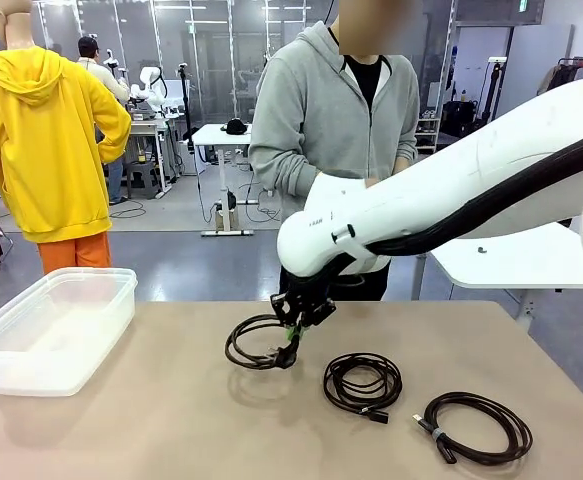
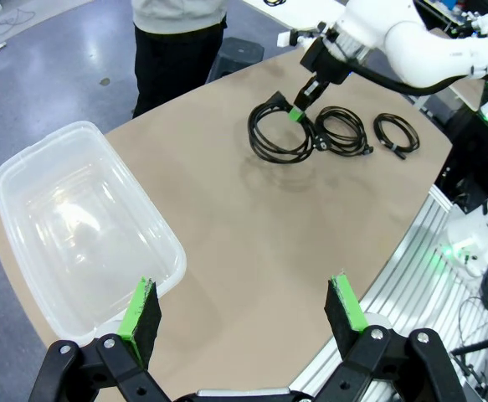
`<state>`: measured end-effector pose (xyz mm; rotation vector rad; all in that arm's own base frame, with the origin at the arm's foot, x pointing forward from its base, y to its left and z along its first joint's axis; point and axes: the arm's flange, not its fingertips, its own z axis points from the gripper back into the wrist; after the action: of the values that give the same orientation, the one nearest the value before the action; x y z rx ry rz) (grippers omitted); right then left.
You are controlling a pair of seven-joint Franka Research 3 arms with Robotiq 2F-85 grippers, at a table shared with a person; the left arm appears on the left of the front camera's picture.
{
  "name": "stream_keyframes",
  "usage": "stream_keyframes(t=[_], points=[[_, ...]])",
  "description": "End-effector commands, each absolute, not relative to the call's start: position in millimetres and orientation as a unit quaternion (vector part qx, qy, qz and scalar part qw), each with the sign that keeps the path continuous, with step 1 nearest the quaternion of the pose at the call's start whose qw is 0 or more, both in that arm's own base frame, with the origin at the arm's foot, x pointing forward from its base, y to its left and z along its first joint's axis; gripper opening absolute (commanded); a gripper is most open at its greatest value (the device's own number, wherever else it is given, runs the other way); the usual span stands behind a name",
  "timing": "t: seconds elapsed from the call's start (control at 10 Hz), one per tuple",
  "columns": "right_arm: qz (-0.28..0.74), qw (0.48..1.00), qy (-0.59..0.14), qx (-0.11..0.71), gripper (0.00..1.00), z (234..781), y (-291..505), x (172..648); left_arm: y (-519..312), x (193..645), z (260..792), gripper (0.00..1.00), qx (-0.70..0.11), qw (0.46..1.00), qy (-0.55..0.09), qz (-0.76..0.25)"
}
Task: Organize and store the cables.
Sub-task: Place the Power Cable into the Organizing box.
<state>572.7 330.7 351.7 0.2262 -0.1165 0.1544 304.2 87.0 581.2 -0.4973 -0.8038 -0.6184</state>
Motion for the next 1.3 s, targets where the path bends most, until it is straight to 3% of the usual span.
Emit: stream_keyframes(t=[0.0,0.4,0.6,0.9,1.0,1.2], points=[[0.065,0.988,-0.057,0.124,0.17,333.7,343.3,572.5,87.1,304.7,581.6,1.0,-0.239,0.842,-0.383,-0.296],[0.072,0.989,-0.052,0.116,0.17,324.2,349.1,568.2,87.1,304.7,581.6,1.0,-0.239,0.842,-0.383,-0.296],[0.075,0.988,-0.05,0.123,0.4,325.4,347.0,566.3,87.1,304.7,581.6,1.0,-0.239,0.842,-0.383,-0.296],[0.073,0.987,-0.067,0.129,0.95,347.9,331.7,559.4,87.1,304.7,581.6,1.0,-0.239,0.842,-0.383,-0.296],[0.076,0.984,-0.075,0.14,1.0,362.4,319.5,554.5,87.1,304.7,581.6,1.0,-0.239,0.842,-0.383,-0.296],[0.113,0.978,-0.087,0.155,1.0,398.7,280.2,542.4,87.1,304.7,581.6,1.0,-0.239,0.842,-0.383,-0.296]])
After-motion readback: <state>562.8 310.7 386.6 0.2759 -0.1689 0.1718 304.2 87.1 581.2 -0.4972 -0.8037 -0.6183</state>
